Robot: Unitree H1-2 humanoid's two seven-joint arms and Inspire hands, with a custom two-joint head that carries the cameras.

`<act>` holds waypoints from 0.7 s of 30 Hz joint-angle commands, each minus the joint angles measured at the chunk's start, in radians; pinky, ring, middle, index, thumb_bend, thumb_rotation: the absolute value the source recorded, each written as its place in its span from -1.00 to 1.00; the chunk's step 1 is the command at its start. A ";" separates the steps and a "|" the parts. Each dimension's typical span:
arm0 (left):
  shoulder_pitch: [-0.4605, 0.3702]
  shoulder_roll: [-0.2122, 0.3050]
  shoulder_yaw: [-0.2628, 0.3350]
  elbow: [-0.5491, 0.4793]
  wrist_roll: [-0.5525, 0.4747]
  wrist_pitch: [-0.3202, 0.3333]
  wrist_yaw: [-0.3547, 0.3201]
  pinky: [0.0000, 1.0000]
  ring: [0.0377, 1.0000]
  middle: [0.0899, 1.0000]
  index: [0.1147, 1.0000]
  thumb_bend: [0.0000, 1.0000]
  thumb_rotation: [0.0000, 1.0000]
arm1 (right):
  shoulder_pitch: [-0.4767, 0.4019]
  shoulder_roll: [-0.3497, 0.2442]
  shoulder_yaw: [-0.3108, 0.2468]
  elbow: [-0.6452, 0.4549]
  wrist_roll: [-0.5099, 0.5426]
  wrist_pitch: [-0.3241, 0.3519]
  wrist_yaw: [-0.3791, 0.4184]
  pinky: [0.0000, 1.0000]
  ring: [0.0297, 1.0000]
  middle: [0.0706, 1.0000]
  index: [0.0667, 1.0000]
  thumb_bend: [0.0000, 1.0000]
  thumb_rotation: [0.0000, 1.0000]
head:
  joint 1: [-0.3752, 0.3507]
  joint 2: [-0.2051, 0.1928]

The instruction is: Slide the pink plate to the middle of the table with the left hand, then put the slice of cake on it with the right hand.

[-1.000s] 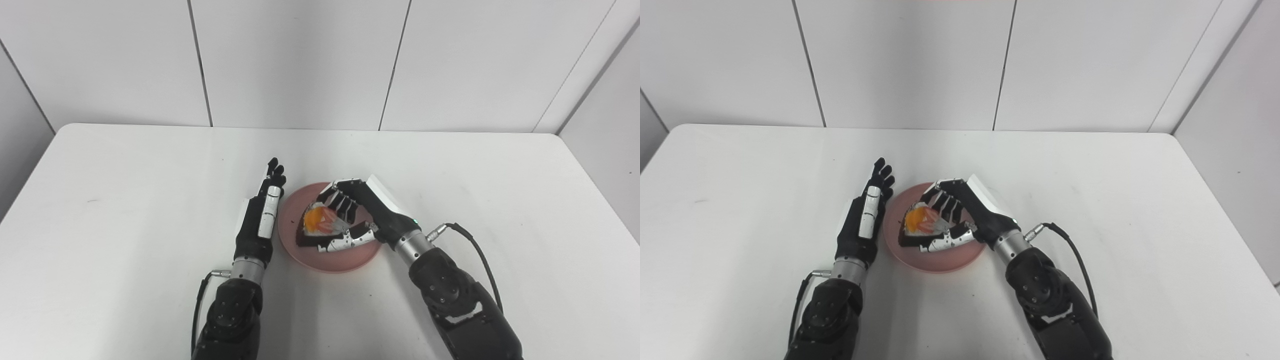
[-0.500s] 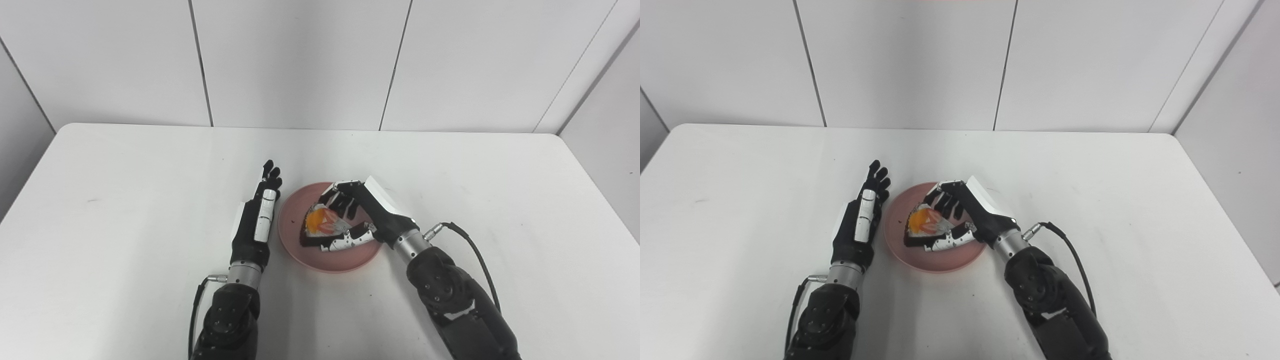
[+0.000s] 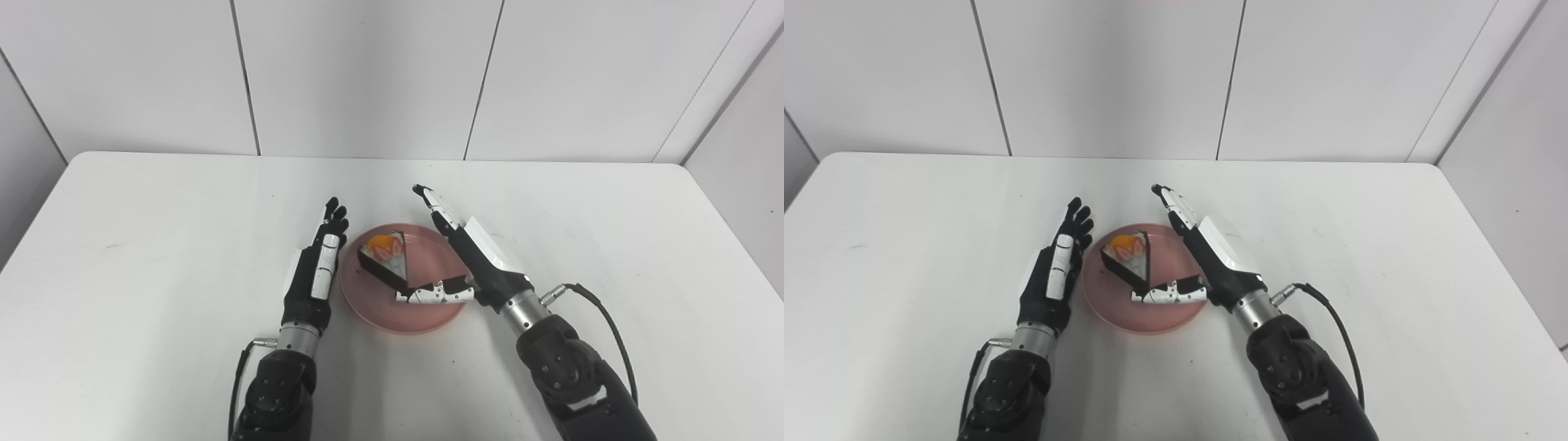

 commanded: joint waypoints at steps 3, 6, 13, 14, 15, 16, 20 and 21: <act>0.031 0.026 0.005 -0.015 -0.009 0.000 -0.017 1.00 0.98 0.99 0.99 0.36 1.00 | 0.002 0.001 -0.039 -0.050 0.032 -0.053 -0.033 0.73 1.00 1.00 1.00 0.52 -0.13 | -0.002 0.005; 0.041 0.035 0.010 -0.036 -0.030 0.016 -0.032 1.00 1.00 1.00 1.00 0.38 1.00 | 0.027 0.020 -0.066 -0.049 0.049 -0.063 -0.065 0.75 1.00 1.00 1.00 0.53 -0.09 | -0.010 0.009; 0.066 0.061 0.020 -0.080 -0.050 0.036 -0.047 1.00 1.00 1.00 1.00 0.41 1.00 | 0.080 0.118 -0.141 -0.043 0.048 -0.014 -0.181 0.78 0.97 1.00 1.00 0.44 0.63 | -0.022 0.011; 0.071 0.064 0.021 -0.088 -0.050 0.040 -0.046 1.00 1.00 1.00 1.00 0.42 1.00 | 0.085 0.127 -0.148 -0.040 0.050 -0.017 -0.189 0.81 0.97 1.00 1.00 0.42 0.77 | -0.021 0.010; 0.077 0.065 0.021 -0.097 -0.050 0.045 -0.044 1.00 1.00 1.00 1.00 0.42 1.00 | 0.088 0.138 -0.160 -0.035 0.075 -0.025 -0.191 0.82 0.96 1.00 1.00 0.41 0.82 | -0.020 0.011; 0.082 0.067 0.021 -0.103 -0.049 0.045 -0.044 1.00 1.00 1.00 1.00 0.41 1.00 | 0.091 0.149 -0.171 -0.030 0.104 -0.032 -0.190 0.89 0.98 1.00 1.00 0.40 0.83 | -0.020 0.006; 0.099 0.073 0.015 -0.116 -0.048 0.043 -0.048 1.00 1.00 1.00 1.00 0.39 1.00 | 0.098 0.179 -0.203 -0.004 0.216 -0.075 -0.185 0.99 1.00 1.00 1.00 0.31 0.84 | -0.020 0.001; 0.103 0.073 0.014 -0.120 -0.049 0.044 -0.048 1.00 1.00 1.00 1.00 0.39 1.00 | 0.098 0.185 -0.208 0.007 0.246 -0.095 -0.182 1.00 1.00 1.00 1.00 0.29 0.83 | -0.020 0.000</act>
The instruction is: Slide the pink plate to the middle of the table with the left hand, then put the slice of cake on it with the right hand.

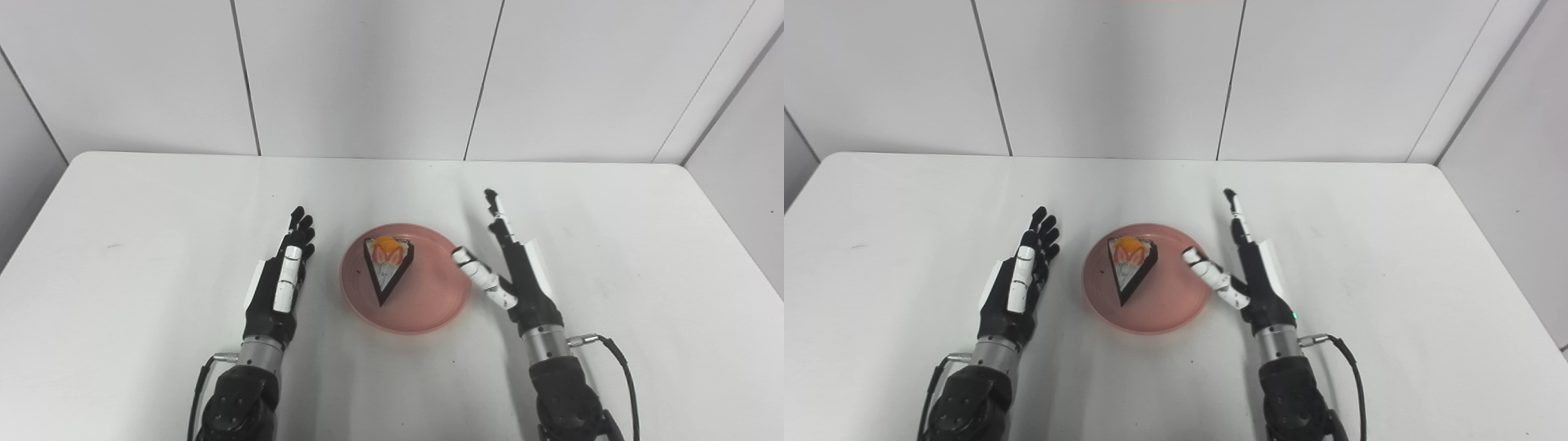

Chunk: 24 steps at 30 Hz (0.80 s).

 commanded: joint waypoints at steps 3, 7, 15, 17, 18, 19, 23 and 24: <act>0.030 0.002 -0.002 -0.011 -0.009 0.001 -0.012 1.00 1.00 1.00 1.00 0.38 1.00 | -0.011 0.031 -0.016 0.012 0.085 -0.099 -0.018 1.00 1.00 1.00 1.00 0.34 0.84 | -0.007 -0.004; 0.035 0.004 -0.008 -0.008 -0.006 -0.001 -0.018 1.00 1.00 1.00 1.00 0.39 1.00 | -0.006 0.069 -0.040 0.028 0.159 -0.087 -0.019 1.00 1.00 1.00 1.00 0.33 0.74 | -0.012 -0.004; 0.035 0.001 -0.010 -0.010 -0.006 0.009 -0.017 1.00 1.00 1.00 1.00 0.36 1.00 | 0.001 0.100 -0.060 0.047 0.232 -0.081 -0.014 1.00 1.00 1.00 1.00 0.21 0.69 | -0.009 0.000; 0.033 0.001 -0.011 -0.006 -0.005 0.006 -0.017 1.00 1.00 1.00 1.00 0.36 1.00 | 0.003 0.106 -0.066 0.045 0.252 -0.079 -0.010 1.00 1.00 1.00 1.00 0.18 0.64 | -0.004 0.001; 0.032 0.001 -0.011 -0.006 -0.005 0.007 -0.018 1.00 1.00 1.00 1.00 0.37 1.00 | 0.005 0.108 -0.067 0.043 0.260 -0.076 -0.008 1.00 1.00 1.00 1.00 0.17 0.64 | -0.004 0.001; 0.031 0.003 -0.011 -0.004 -0.005 0.006 -0.019 1.00 1.00 1.00 1.00 0.37 1.00 | 0.009 0.107 -0.064 0.038 0.263 -0.065 -0.002 1.00 1.00 1.00 1.00 0.17 0.65 | -0.005 0.005; 0.031 0.004 -0.012 0.001 0.004 -0.002 -0.015 1.00 1.00 1.00 1.00 0.37 1.00 | 0.018 0.099 -0.048 0.030 0.255 -0.043 0.012 1.00 1.00 1.00 1.00 0.21 0.73 | -0.016 0.001; 0.032 0.005 -0.012 -0.002 0.004 0.002 -0.015 1.00 1.00 1.00 1.00 0.36 1.00 | 0.019 0.098 -0.046 0.030 0.256 -0.043 0.014 1.00 1.00 1.00 1.00 0.21 0.72 | -0.018 0.002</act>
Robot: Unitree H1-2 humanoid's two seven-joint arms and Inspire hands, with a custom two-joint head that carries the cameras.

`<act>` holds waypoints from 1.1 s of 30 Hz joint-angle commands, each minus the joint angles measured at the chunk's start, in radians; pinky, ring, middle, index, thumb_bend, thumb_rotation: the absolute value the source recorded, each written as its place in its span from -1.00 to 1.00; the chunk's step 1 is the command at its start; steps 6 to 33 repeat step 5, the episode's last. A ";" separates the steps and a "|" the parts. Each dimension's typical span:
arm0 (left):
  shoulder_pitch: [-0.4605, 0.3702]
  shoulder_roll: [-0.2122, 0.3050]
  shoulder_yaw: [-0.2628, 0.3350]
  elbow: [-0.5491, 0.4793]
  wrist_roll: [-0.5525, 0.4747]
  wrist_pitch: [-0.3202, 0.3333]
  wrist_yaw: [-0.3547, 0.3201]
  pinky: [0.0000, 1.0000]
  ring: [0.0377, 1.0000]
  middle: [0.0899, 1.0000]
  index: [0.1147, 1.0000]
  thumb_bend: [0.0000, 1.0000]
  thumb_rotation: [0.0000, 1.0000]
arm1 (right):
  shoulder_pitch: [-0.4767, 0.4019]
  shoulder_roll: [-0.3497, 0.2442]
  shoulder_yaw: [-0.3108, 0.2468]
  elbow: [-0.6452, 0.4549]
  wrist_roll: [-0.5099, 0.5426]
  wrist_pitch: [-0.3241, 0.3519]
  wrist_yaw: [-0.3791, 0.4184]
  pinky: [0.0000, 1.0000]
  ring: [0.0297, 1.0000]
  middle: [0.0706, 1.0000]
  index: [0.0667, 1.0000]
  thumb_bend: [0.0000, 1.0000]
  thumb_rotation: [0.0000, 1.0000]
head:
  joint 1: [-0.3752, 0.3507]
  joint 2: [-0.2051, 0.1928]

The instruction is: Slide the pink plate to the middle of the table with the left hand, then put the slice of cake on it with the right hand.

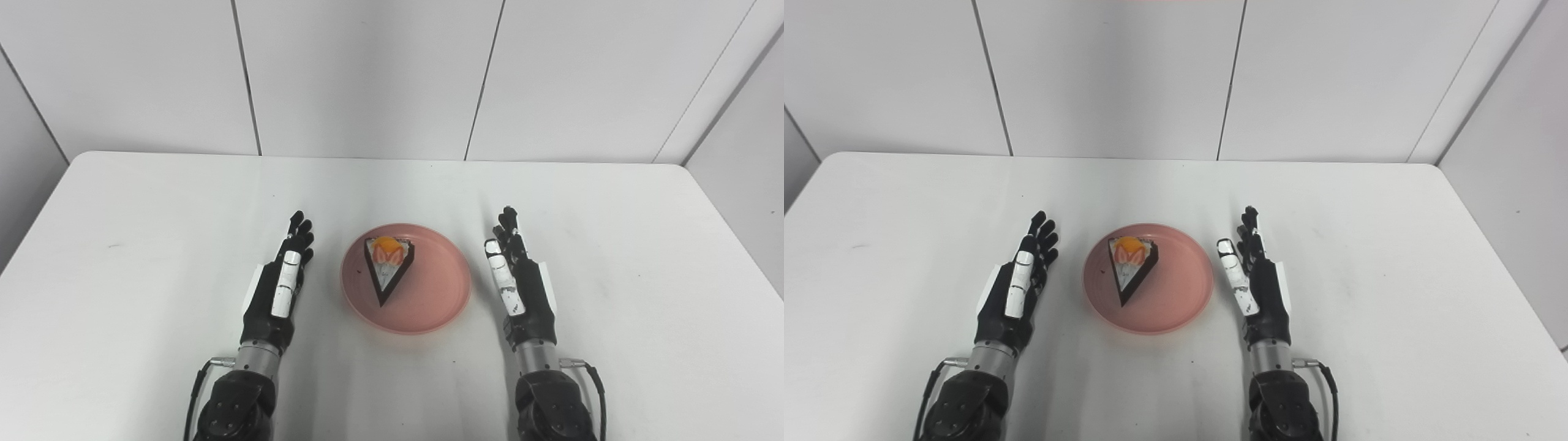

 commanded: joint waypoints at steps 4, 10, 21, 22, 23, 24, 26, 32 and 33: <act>0.025 0.004 -0.005 0.002 -0.004 -0.005 -0.013 1.00 1.00 1.00 1.00 0.35 1.00 | -0.010 -0.005 0.010 -0.043 -0.003 0.003 0.012 1.00 1.00 1.00 1.00 0.18 0.77 | -0.006 0.002; 0.026 0.004 -0.006 -0.001 -0.003 -0.002 -0.013 1.00 1.00 1.00 1.00 0.35 1.00 | -0.008 -0.003 0.008 -0.040 -0.014 -0.005 0.002 1.00 1.00 1.00 1.00 0.18 0.78 | -0.005 0.002; 0.026 0.004 -0.006 -0.001 -0.003 -0.002 -0.013 1.00 1.00 1.00 1.00 0.35 1.00 | -0.008 -0.003 0.008 -0.040 -0.014 -0.005 0.002 1.00 1.00 1.00 1.00 0.18 0.78 | -0.005 0.002; 0.026 0.004 -0.006 -0.001 -0.003 -0.002 -0.013 1.00 1.00 1.00 1.00 0.35 1.00 | -0.008 -0.003 0.008 -0.040 -0.014 -0.005 0.002 1.00 1.00 1.00 1.00 0.18 0.78 | -0.005 0.002; 0.026 0.004 -0.006 -0.001 -0.003 -0.002 -0.013 1.00 1.00 1.00 1.00 0.35 1.00 | -0.008 -0.003 0.008 -0.040 -0.014 -0.005 0.002 1.00 1.00 1.00 1.00 0.18 0.78 | -0.005 0.002; 0.026 0.004 -0.006 -0.001 -0.003 -0.002 -0.013 1.00 1.00 1.00 1.00 0.35 1.00 | -0.008 -0.003 0.008 -0.040 -0.014 -0.005 0.002 1.00 1.00 1.00 1.00 0.18 0.78 | -0.005 0.002; 0.026 0.004 -0.006 -0.001 -0.003 -0.002 -0.013 1.00 1.00 1.00 1.00 0.35 1.00 | -0.008 -0.003 0.008 -0.040 -0.014 -0.005 0.002 1.00 1.00 1.00 1.00 0.18 0.78 | -0.005 0.002; 0.026 0.004 -0.006 -0.001 -0.003 -0.002 -0.013 1.00 1.00 1.00 1.00 0.35 1.00 | -0.008 -0.003 0.008 -0.040 -0.014 -0.005 0.002 1.00 1.00 1.00 1.00 0.18 0.78 | -0.005 0.002; 0.026 0.004 -0.006 -0.001 -0.003 -0.002 -0.013 1.00 1.00 1.00 1.00 0.35 1.00 | -0.008 -0.003 0.008 -0.040 -0.014 -0.005 0.002 1.00 1.00 1.00 1.00 0.18 0.78 | -0.005 0.002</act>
